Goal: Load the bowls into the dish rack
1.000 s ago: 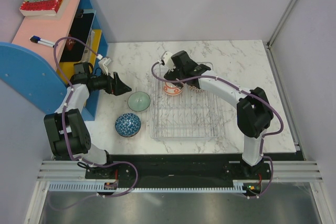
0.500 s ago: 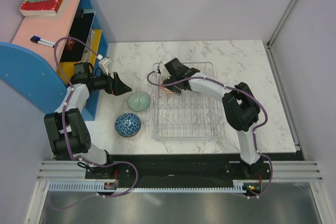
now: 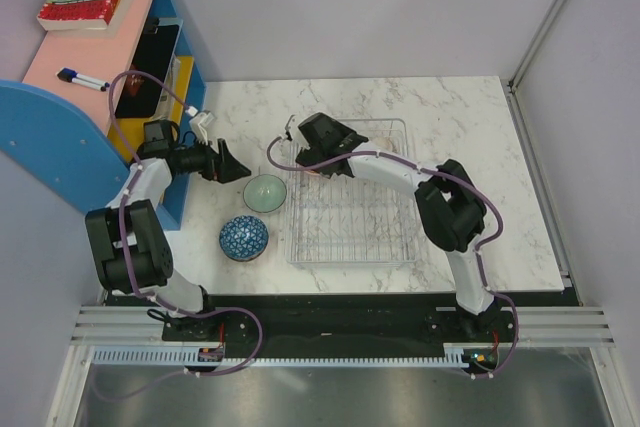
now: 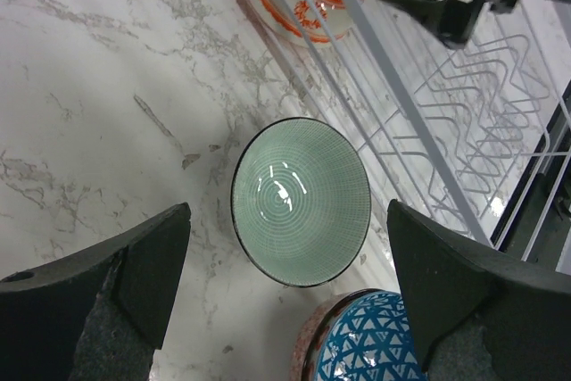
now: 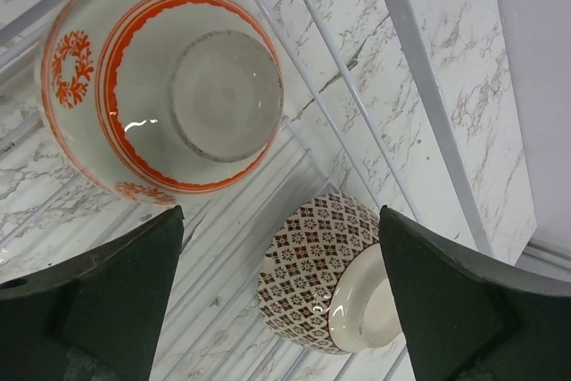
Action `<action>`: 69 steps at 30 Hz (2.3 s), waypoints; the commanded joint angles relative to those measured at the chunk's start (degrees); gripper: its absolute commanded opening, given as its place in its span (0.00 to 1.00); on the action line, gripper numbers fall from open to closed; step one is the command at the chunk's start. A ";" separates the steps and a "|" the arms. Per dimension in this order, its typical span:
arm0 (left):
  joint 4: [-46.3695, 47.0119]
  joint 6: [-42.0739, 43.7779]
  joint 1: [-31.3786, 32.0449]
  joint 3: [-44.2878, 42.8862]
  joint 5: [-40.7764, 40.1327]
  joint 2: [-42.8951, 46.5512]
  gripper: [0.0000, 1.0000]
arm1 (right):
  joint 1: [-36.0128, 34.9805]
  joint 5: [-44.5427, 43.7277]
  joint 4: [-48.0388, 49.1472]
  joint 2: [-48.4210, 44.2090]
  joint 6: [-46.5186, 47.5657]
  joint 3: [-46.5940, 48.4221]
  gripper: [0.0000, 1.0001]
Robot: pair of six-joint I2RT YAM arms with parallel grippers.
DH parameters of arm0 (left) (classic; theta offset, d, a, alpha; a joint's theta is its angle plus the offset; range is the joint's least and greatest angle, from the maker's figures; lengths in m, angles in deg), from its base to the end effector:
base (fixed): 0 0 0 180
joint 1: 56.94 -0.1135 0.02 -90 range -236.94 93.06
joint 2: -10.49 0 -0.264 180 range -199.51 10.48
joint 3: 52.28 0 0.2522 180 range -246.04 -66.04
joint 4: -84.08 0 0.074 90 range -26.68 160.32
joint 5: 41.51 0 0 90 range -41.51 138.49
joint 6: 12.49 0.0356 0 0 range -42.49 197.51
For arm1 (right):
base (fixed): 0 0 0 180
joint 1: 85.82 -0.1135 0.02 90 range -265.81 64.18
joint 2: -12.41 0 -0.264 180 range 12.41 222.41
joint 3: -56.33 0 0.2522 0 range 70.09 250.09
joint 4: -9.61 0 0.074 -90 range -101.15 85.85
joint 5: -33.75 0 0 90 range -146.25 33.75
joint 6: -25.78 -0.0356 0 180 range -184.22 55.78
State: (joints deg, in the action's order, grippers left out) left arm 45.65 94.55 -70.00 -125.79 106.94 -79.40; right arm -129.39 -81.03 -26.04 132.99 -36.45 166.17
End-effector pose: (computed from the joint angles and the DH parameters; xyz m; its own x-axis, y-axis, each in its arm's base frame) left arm 0.3135 0.0416 0.2307 -0.6556 0.0053 -0.7551 0.5776 0.6476 -0.4970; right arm 0.3547 0.3169 0.2168 -0.2702 -0.8409 -0.4689 -0.6128 0.5258 -0.5899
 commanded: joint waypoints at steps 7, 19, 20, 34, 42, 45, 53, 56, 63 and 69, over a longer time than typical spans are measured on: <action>-1.44 4.67 3.38 -2.40 -11.87 -6.71 0.94 | -0.29 2.62 -5.79 -16.94 -5.53 -1.68 0.97; -2.93 6.52 8.40 -2.21 -20.40 -9.33 0.79 | 0.42 6.66 -7.29 -26.00 -6.68 -4.31 0.98; -3.37 6.60 8.49 -2.30 -21.01 -9.69 0.74 | 0.42 6.93 -7.20 -26.35 -6.68 -4.49 0.97; -5.31 7.75 11.30 -4.06 -23.92 -13.91 0.02 | 0.77 9.30 -7.20 -27.23 -7.99 -5.72 0.97; -5.39 7.75 11.21 -9.94 -21.28 -9.09 0.02 | 3.48 21.39 -5.89 -25.65 -16.86 -4.67 0.97; -5.31 7.31 11.21 -13.45 -18.48 -7.15 0.02 | 6.73 29.93 -4.84 -25.21 -25.02 -3.88 0.97; -1.79 2.13 11.56 -17.77 -3.54 0.76 0.02 | 10.79 60.26 3.15 -25.83 -39.89 -7.38 0.97; -1.70 0.81 12.35 -18.04 0.34 1.90 0.02 | 11.22 68.51 7.63 -25.65 -45.25 -9.41 0.98; -1.96 1.24 19.65 -16.37 -1.50 4.63 0.02 | 12.46 81.37 24.23 -24.95 -60.71 -16.08 0.98; -2.67 1.51 20.88 -17.07 -1.77 4.37 0.02 | 12.81 82.96 33.93 -23.81 -68.64 -20.66 0.98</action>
State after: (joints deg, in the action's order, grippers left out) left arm 42.09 97.80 -48.95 -141.77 102.09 -77.54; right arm -116.78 -2.76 -2.55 108.57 -98.52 146.69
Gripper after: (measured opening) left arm 0.080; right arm 0.976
